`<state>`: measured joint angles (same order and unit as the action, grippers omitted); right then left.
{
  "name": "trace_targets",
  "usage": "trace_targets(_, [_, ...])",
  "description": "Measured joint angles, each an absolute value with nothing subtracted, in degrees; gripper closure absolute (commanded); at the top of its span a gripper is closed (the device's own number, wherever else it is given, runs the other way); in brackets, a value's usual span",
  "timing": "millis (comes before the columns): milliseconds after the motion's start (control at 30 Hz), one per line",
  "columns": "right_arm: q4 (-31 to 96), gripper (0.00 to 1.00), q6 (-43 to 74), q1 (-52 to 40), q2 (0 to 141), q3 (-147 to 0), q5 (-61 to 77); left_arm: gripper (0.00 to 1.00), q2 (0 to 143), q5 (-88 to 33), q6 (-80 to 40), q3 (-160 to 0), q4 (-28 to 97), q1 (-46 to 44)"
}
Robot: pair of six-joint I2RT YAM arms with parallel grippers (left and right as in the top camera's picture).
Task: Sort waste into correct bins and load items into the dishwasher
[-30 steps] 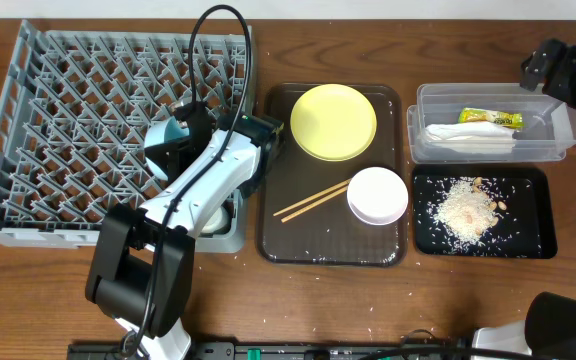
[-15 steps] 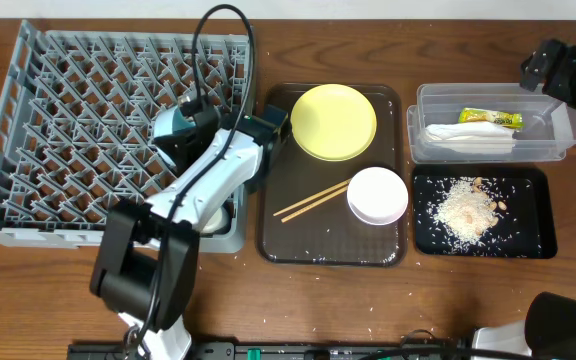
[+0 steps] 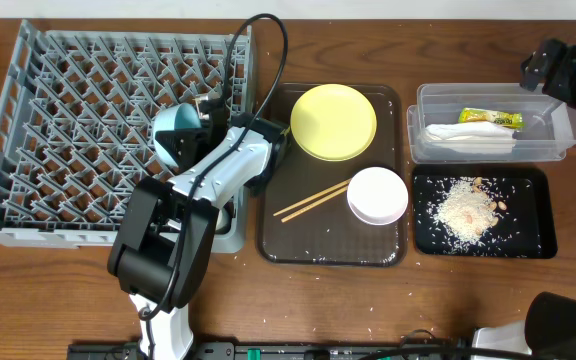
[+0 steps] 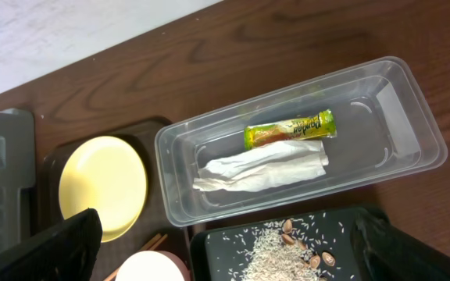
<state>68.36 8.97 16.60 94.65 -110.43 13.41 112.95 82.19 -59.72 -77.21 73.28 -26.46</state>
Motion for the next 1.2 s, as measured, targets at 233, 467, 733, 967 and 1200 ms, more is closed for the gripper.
trace_targets(233, [68.36, 0.01, 8.97, 16.60, 94.65, -110.43, 13.43, 0.92, 112.95, 85.86, -59.57, -77.21, 74.56, -26.57])
trace_targets(467, [68.36, 0.01, 8.97, 16.60, 94.65, -110.43, 13.43, 0.92, 112.95, 85.65, -59.53, -77.21, 74.37, -29.93])
trace_targets(733, [68.36, 0.01, 8.97, 16.60, 94.65, -110.43, 13.43, 0.92, 112.95, 85.62, -59.53, -77.21, 74.35, -31.75])
trace_targets(967, [68.36, 0.01, 8.97, 16.60, 94.65, -110.43, 13.43, 0.93, 112.95, 86.98, -59.51, -77.21, 74.50, -31.70])
trace_targets(1200, [68.36, 0.01, 8.97, 16.60, 94.65, -110.43, 13.43, 0.93, 112.95, 86.98, -60.18, -75.81, 72.97, -31.64])
